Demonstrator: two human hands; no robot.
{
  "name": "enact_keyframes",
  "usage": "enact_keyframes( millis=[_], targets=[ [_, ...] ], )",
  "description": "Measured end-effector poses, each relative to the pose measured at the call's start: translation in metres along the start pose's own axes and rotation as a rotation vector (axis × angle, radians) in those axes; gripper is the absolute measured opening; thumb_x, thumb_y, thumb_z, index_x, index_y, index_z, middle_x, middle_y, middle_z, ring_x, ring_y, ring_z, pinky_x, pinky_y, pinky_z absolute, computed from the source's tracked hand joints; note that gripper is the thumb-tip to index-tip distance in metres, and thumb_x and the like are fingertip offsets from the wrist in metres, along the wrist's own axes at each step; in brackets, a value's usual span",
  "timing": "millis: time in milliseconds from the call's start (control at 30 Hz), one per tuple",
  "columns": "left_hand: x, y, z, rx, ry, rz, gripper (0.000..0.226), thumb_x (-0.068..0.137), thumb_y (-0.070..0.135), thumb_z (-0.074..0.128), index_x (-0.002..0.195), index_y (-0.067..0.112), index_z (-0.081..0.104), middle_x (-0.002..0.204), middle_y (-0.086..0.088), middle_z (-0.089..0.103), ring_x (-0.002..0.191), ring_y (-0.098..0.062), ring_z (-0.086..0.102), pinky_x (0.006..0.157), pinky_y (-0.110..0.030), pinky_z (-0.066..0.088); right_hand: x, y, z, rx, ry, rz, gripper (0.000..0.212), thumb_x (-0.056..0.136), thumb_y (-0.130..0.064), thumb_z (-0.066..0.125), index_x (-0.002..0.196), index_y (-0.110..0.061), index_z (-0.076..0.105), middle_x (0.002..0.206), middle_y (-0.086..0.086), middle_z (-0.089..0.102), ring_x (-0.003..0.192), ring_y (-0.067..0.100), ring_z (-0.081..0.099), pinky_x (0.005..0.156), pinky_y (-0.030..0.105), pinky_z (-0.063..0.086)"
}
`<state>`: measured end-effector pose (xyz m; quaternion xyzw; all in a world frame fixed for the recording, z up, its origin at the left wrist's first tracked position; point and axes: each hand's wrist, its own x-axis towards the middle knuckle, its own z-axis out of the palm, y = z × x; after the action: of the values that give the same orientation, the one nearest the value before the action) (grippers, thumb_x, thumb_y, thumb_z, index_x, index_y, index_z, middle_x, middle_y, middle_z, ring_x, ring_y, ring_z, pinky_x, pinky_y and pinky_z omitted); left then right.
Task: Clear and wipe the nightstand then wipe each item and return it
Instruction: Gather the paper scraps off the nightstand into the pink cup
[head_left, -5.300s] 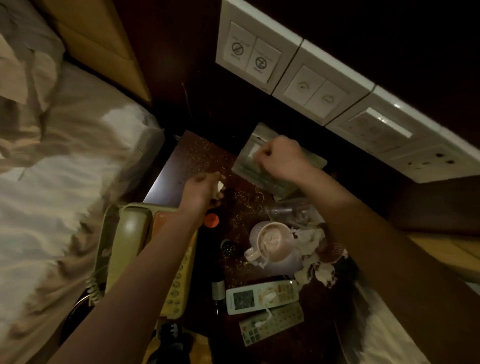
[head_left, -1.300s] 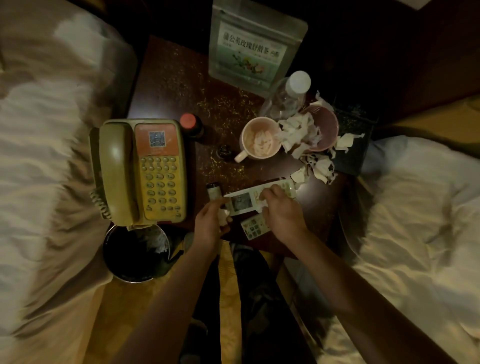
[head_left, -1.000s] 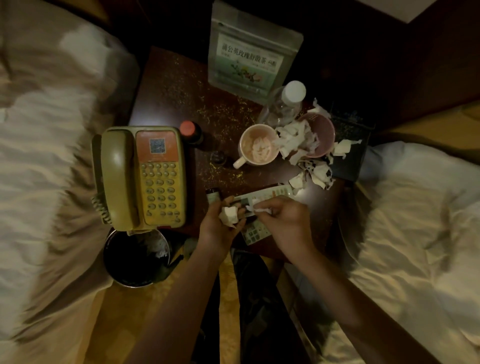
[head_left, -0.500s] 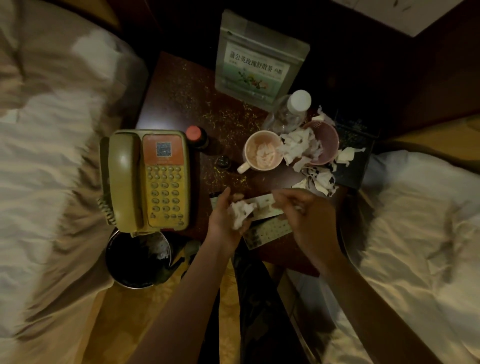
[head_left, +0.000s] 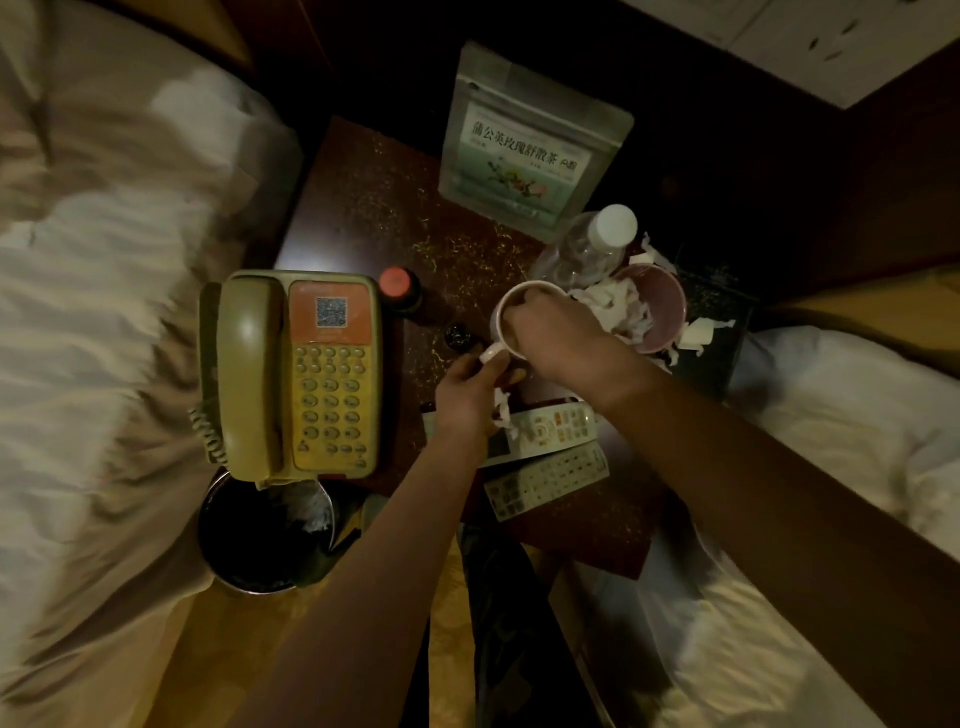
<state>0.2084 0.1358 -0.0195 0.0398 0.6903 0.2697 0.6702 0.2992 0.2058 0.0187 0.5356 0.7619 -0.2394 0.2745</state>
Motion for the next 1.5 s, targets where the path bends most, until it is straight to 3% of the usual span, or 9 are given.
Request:
enact_keyframes(
  millis=[300,533,633,867,1000,1067,1233,1400,1500],
  targets=[
    [0.010,-0.003,0.001,-0.039,0.039,-0.014,0.028,0.086,0.022,0.069,0.113,0.016,0.065,0.105,0.000,0.066,0.091,-0.014,0.061,0.065,-0.030,0.048,0.014,0.002,0.012,-0.081,-0.125,-0.011,0.049,0.091,-0.003,0.052,0.138,-0.004,0.038,0.140,0.021,0.032,0.120,0.035,0.047,0.096,0.040,0.043],
    [0.015,-0.002,-0.002,-0.024,0.032,-0.024,0.034,0.084,0.024,0.070,0.117,0.017,0.064,0.115,-0.002,0.066,0.104,-0.020,0.061,0.070,-0.034,0.052,0.016,0.004,0.013,0.096,-0.192,0.006,0.030,0.090,-0.001,0.053,0.120,0.000,0.055,0.123,0.017,0.058,0.110,0.030,0.057,0.092,0.036,0.045],
    [0.017,-0.003,-0.001,-0.046,0.039,-0.028,0.037,0.084,0.024,0.070,0.120,0.016,0.062,0.119,-0.004,0.064,0.108,-0.022,0.060,0.086,-0.039,0.050,0.010,0.005,0.006,0.176,-0.076,-0.016,0.023,0.090,-0.001,0.052,0.112,-0.002,0.060,0.118,0.016,0.059,0.107,0.029,0.057,0.084,0.032,0.043],
    [0.003,-0.016,0.007,-0.238,0.315,-0.095,0.016,0.090,0.025,0.060,0.095,0.009,0.061,0.087,-0.008,0.063,0.074,-0.018,0.058,0.066,-0.030,0.049,-0.026,0.011,0.009,0.532,0.146,0.126,0.018,0.087,-0.007,0.059,0.100,-0.005,0.072,0.109,0.014,0.066,0.103,0.026,0.061,0.091,0.031,0.047],
    [-0.015,-0.027,0.009,-0.422,-0.009,-0.242,0.035,0.097,0.041,0.043,0.100,0.013,0.064,0.088,-0.004,0.067,0.074,-0.016,0.062,0.061,-0.024,0.049,-0.074,0.000,0.015,0.747,0.298,0.086,0.014,0.085,-0.008,0.065,0.094,-0.009,0.076,0.101,0.009,0.072,0.094,0.020,0.066,0.088,0.021,0.047],
    [-0.020,-0.028,0.009,-0.552,-0.139,-0.245,0.042,0.097,0.045,0.038,0.096,0.012,0.064,0.092,-0.007,0.067,0.083,-0.019,0.062,0.076,-0.031,0.049,-0.095,-0.004,0.020,0.801,0.429,-0.008,0.013,0.082,-0.006,0.066,0.091,-0.005,0.075,0.092,0.010,0.073,0.082,0.017,0.069,0.079,0.019,0.052],
    [-0.026,-0.031,0.015,-0.622,-0.212,-0.257,0.042,0.094,0.047,0.043,0.077,0.012,0.060,0.074,-0.004,0.063,0.070,-0.017,0.060,0.073,-0.030,0.046,-0.112,-0.001,0.027,0.767,0.134,-0.001,0.019,0.090,-0.013,0.060,0.103,-0.019,0.072,0.103,0.003,0.070,0.089,0.011,0.065,0.083,0.021,0.051],
    [-0.025,-0.024,0.019,-0.501,-0.155,-0.276,0.017,0.091,0.031,0.054,0.082,0.017,0.056,0.071,0.002,0.052,0.060,-0.011,0.057,0.052,-0.020,0.052,-0.094,0.019,0.014,0.579,0.607,0.079,0.032,0.086,-0.007,0.054,0.115,-0.015,0.065,0.114,0.009,0.063,0.092,0.028,0.064,0.075,0.040,0.054],
    [-0.024,-0.021,0.024,-0.479,-0.113,-0.265,0.038,0.096,0.027,0.049,0.060,0.016,0.052,0.056,0.004,0.047,0.045,-0.009,0.054,0.042,-0.016,0.045,-0.062,0.032,0.012,0.183,0.321,0.209,0.058,0.088,-0.006,0.054,0.140,-0.025,0.036,0.142,0.010,0.029,0.107,0.034,0.055,0.073,0.037,0.049]
  ],
)
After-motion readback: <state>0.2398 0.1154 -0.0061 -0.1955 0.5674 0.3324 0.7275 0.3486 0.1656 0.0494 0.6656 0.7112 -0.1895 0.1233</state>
